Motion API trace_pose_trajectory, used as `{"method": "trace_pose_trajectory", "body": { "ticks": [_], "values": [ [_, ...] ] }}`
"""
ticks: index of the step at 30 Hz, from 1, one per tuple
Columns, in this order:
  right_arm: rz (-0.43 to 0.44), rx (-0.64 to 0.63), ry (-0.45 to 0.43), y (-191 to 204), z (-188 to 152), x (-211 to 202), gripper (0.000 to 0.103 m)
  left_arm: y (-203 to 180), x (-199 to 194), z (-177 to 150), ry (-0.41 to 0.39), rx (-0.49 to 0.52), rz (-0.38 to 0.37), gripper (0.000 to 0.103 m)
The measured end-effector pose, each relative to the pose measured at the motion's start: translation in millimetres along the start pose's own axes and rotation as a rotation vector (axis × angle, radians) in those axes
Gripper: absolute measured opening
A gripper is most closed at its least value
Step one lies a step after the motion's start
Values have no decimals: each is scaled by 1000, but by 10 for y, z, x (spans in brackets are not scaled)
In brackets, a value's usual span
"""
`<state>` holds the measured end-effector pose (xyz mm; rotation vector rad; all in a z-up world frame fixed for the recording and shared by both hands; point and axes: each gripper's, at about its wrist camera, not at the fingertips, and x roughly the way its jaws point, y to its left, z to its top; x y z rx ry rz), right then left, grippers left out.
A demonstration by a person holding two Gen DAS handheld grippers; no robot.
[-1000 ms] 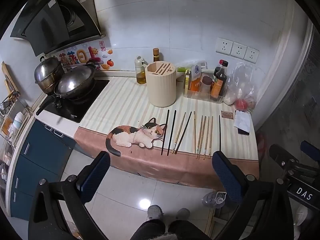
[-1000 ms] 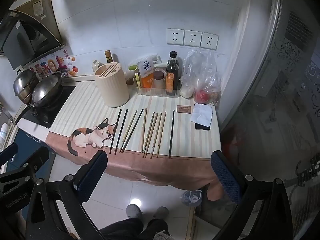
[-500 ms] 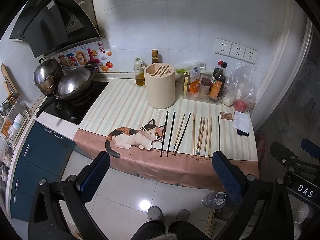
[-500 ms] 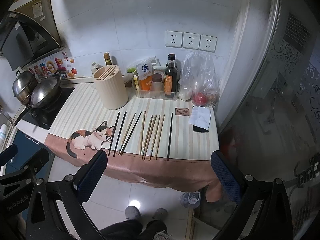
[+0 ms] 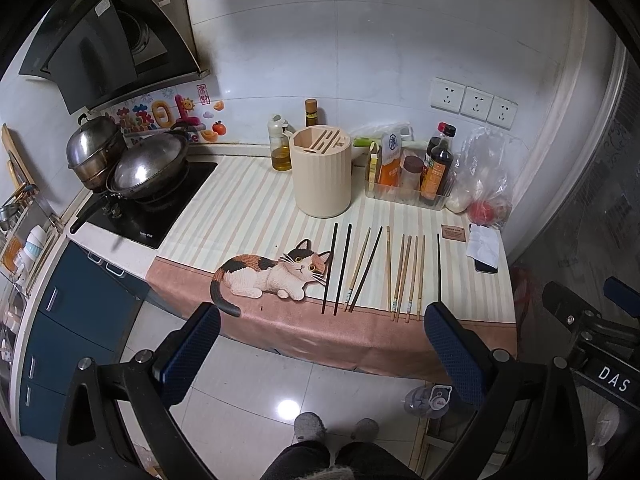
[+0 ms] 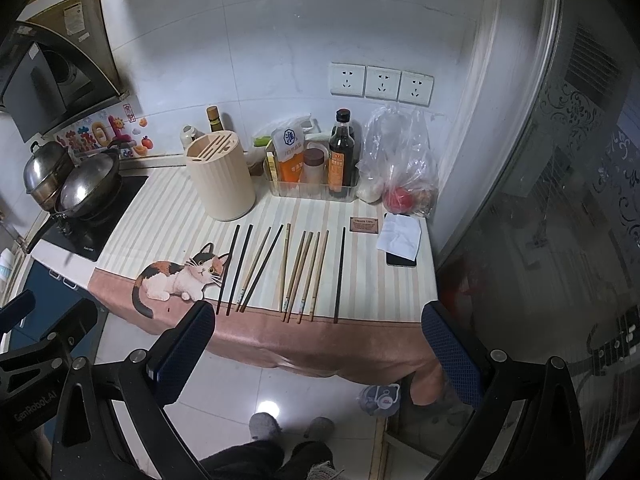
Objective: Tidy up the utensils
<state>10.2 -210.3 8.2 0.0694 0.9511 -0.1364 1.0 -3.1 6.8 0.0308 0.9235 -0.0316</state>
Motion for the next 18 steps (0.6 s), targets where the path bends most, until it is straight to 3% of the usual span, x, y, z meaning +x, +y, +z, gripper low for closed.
{"method": "trace_pose_trajectory", "body": {
  "ticks": [18],
  "values": [
    [-2,-2,-1,7,61,-7,103,-66,1,45,-5,12,2,103]
  ]
}}
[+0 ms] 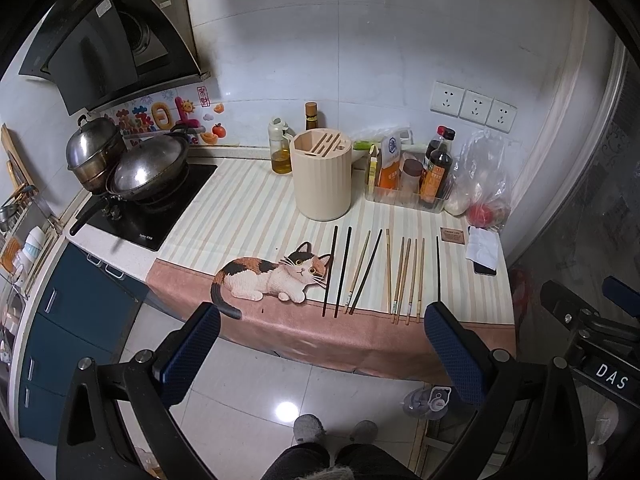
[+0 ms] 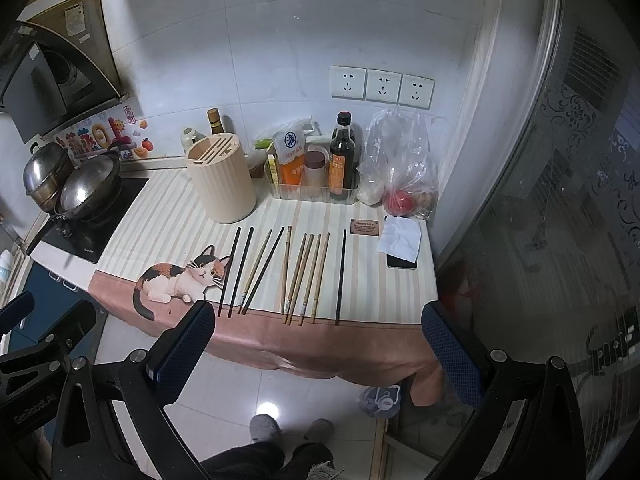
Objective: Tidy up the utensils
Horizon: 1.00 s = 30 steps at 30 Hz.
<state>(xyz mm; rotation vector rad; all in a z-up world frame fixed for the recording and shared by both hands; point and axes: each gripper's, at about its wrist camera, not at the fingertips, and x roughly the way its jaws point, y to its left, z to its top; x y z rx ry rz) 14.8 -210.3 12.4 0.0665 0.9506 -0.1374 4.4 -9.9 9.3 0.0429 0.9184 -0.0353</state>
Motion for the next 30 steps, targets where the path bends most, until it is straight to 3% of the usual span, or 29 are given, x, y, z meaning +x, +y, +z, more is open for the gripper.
{"method": "trace_pose_trajectory", "body": {
  "ticks": [30],
  "values": [
    [5,3,-8,38,-26,-97,103,55,-67,85,-15,-13,2,103]
  ]
}}
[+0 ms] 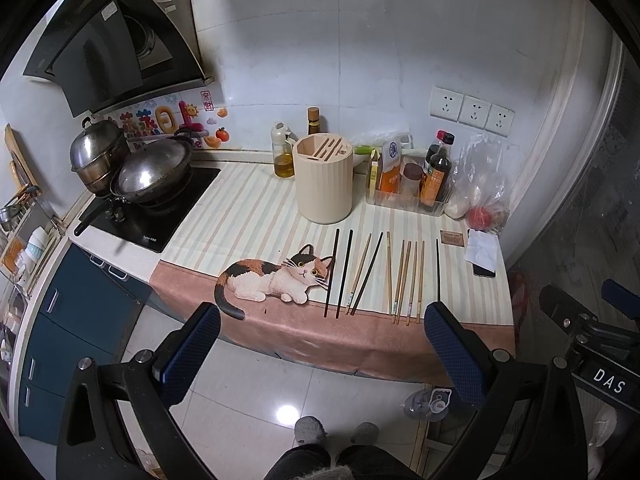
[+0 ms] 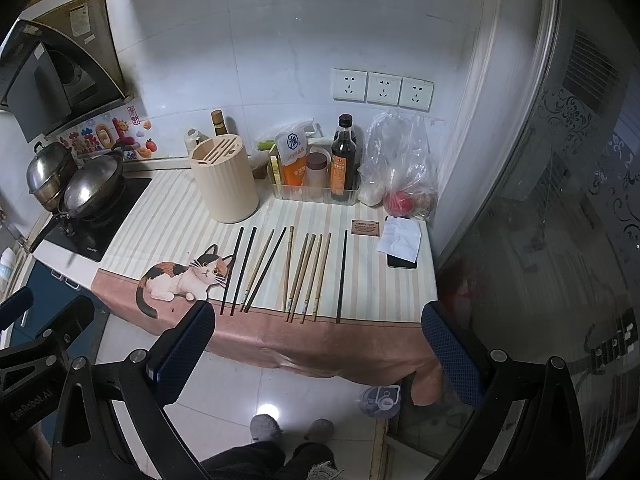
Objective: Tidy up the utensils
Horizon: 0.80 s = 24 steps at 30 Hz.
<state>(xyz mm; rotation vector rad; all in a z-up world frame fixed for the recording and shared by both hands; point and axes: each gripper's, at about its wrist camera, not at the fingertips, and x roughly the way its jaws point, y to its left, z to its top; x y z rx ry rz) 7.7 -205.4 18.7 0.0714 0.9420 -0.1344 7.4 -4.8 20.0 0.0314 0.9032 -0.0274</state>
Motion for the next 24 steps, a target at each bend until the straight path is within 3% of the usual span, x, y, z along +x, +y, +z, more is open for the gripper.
{"method": "trace_pose_trajectory", "body": {
  "ticks": [5,7,11,13,16,17,20,22,24],
  "values": [
    [40,46,-22,-161,109,74,103,-1,114,51,-48,-13,54,103],
    [52,62,-28,-243,146,175,103,-8,268,127,-80,-18,108,103],
    [50,92,-8,-464,236,664,103,7,689,216,-91,-36,158,103],
    [39,106,32,-566,296,1031,96,0,1054,268,-56,-28,180,103],
    [56,149,124,-695,333,1603,66,-23,1544,281,1,4,206,103],
    [74,166,149,-730,328,1786,61,-19,1725,273,32,15,205,103],
    [111,209,236,-808,262,2340,50,-2,2278,259,138,29,178,103],
    [102,223,278,-824,165,2639,48,-2,2726,254,222,49,138,98],
    [94,243,320,-810,115,2971,48,-24,3108,244,283,70,122,86]
  ]
}}
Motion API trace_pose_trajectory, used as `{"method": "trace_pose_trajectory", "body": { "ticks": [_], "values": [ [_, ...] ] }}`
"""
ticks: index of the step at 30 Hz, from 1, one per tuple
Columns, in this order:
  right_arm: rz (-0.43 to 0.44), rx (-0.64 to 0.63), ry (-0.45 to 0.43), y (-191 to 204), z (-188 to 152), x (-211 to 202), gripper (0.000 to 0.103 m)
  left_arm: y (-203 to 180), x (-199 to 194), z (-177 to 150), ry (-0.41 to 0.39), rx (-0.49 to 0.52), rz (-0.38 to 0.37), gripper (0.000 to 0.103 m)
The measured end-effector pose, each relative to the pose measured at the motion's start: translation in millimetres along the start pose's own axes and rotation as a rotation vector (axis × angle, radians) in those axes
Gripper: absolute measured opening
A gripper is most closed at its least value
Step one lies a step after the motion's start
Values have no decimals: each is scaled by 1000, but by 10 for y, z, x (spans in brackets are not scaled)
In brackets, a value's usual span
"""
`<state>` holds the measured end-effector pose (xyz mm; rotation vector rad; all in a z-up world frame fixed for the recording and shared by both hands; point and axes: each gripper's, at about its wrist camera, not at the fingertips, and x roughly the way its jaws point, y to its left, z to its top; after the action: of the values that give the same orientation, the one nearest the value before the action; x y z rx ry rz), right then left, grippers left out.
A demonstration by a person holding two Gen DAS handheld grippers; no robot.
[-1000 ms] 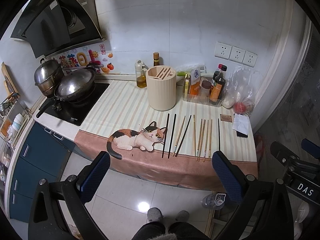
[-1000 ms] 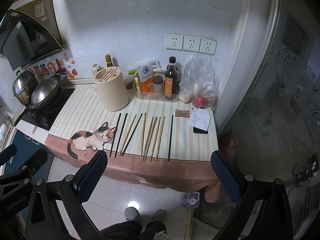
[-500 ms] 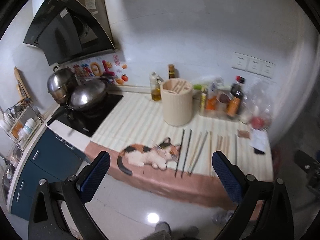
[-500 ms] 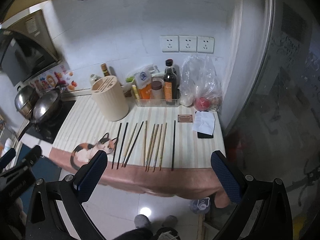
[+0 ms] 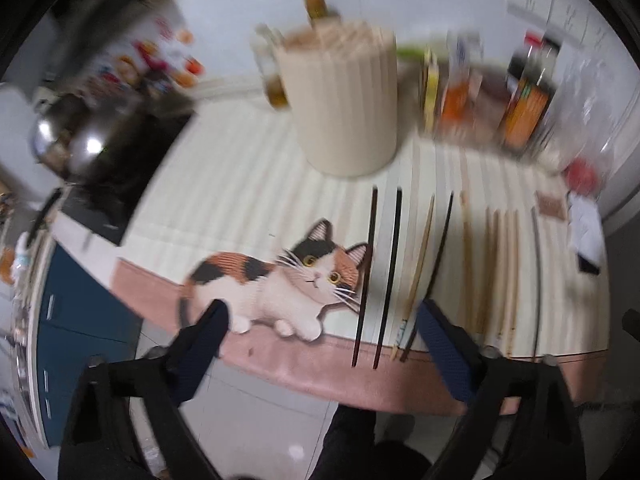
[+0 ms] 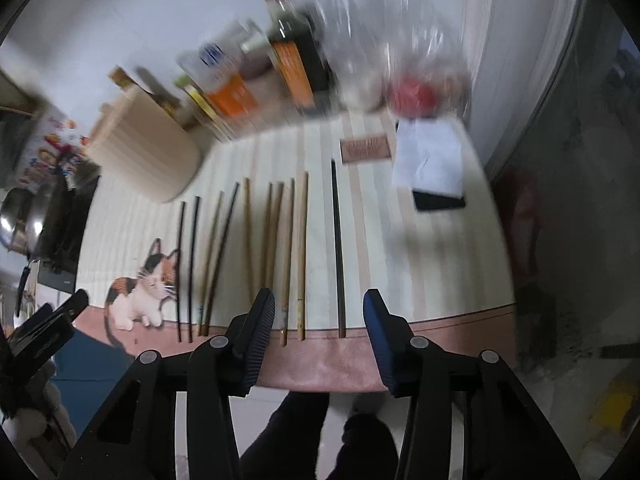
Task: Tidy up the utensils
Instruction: 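Grasp a black chopstick with the left tool while the right tool grasps another black chopstick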
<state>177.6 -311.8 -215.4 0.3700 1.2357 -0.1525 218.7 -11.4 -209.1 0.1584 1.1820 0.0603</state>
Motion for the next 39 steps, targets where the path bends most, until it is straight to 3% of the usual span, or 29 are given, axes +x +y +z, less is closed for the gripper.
{"method": "trace_pose_trajectory", "body": {
  "ticks": [7,12,16,20,21,23,24,25,28,39],
  "values": [
    [-54,77,119,17,314,952,48,-101,1108,415,170,44,-64,63],
    [-121,144,172,-76,594,1464,48,-256,1576,597,233,106,-81,62],
    [-170,126,199,-72,766,1758,48,-344,1712,694,237,138,-85,61],
    [-207,67,231,44,852,1981,48,-389,1711,735,213,159,-105,42],
    [-215,53,236,73,864,2015,47,-392,1701,741,209,161,-122,31],
    [-241,20,267,129,866,2119,25,-401,1681,735,209,158,-153,18],
    [-242,14,275,134,862,2154,25,-419,1661,718,208,163,-159,9],
    [-243,7,261,153,871,2157,17,-445,1655,709,206,170,-150,5],
    [-242,-34,267,207,857,2164,6,-508,1667,677,205,156,-118,5],
    [-207,-268,348,655,554,2048,6,-74,1382,-31,297,-33,11,4]
  ]
}}
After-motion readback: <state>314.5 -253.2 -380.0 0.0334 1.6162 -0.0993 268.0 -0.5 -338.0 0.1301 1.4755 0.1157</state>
